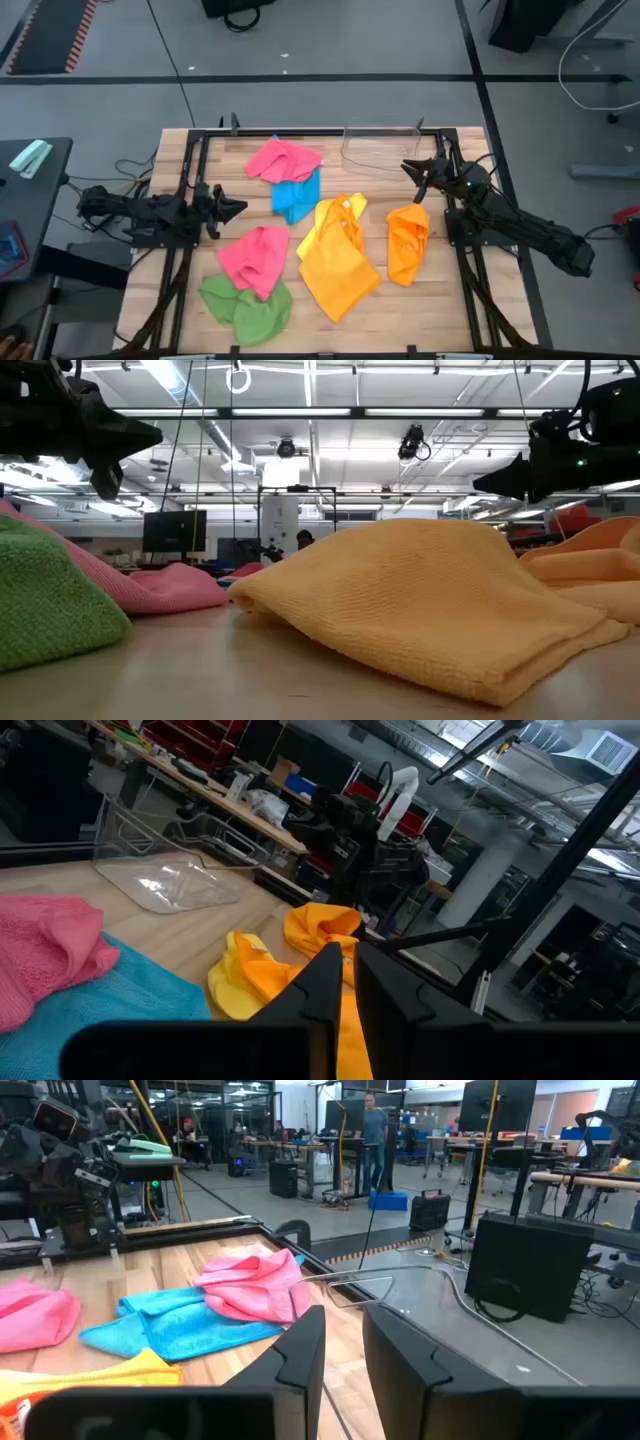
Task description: Fold microfiber towels
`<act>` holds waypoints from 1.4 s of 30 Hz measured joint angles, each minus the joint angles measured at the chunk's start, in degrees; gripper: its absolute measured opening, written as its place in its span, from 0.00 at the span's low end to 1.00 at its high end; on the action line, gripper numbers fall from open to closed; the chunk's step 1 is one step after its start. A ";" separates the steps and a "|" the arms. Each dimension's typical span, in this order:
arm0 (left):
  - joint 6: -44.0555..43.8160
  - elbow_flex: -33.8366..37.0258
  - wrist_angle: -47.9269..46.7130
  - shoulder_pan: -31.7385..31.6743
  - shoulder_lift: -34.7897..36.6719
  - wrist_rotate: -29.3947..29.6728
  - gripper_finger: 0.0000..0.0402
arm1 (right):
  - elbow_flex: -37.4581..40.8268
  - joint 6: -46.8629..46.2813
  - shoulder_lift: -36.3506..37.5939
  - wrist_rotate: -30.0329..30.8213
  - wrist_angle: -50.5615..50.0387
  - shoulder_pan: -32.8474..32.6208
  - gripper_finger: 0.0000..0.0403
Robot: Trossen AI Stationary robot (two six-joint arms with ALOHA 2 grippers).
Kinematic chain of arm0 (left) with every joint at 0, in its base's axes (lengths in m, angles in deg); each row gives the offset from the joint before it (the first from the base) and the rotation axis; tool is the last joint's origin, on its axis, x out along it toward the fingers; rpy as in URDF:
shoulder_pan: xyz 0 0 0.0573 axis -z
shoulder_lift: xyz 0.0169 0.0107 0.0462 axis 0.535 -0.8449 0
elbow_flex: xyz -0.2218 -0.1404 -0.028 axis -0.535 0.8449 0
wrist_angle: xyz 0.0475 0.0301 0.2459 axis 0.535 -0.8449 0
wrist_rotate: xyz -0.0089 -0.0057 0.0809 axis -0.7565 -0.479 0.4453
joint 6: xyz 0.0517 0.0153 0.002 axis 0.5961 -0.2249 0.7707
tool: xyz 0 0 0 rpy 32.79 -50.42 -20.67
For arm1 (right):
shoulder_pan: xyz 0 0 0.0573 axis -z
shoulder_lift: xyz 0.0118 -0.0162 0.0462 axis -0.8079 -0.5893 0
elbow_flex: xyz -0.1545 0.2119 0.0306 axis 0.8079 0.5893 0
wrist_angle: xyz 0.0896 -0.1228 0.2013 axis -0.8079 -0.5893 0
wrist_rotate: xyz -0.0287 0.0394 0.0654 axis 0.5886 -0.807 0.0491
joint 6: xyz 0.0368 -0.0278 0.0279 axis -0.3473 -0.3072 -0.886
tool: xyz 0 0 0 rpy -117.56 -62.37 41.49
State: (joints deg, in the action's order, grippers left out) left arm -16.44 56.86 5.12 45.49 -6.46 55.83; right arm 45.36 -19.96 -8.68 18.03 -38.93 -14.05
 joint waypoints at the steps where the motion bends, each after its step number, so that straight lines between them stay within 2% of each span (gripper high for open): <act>1: -0.01 -0.01 0.01 -0.02 0.00 0.00 0.09 | 0.01 0.00 0.02 0.00 0.00 0.01 0.20; 10: 0.00 0.00 -0.01 0.00 0.01 -0.01 0.07 | 0.01 0.01 0.00 -0.01 0.01 0.00 0.20; 21: 0.00 -0.02 0.01 -0.02 0.00 -0.01 0.10 | 0.01 0.00 0.01 0.01 0.01 -0.01 0.20; 29: -0.02 0.00 0.01 -0.02 0.01 0.00 0.07 | 0.00 0.00 0.01 -0.01 0.01 0.00 0.20; 42: 0.00 -0.01 -0.01 -0.02 0.01 0.00 0.10 | 0.01 0.00 0.02 0.01 0.02 -0.01 0.20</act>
State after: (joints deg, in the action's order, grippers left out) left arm -16.44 56.85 5.11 45.47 -6.45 55.83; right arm 45.37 -19.96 -8.66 18.04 -38.90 -14.06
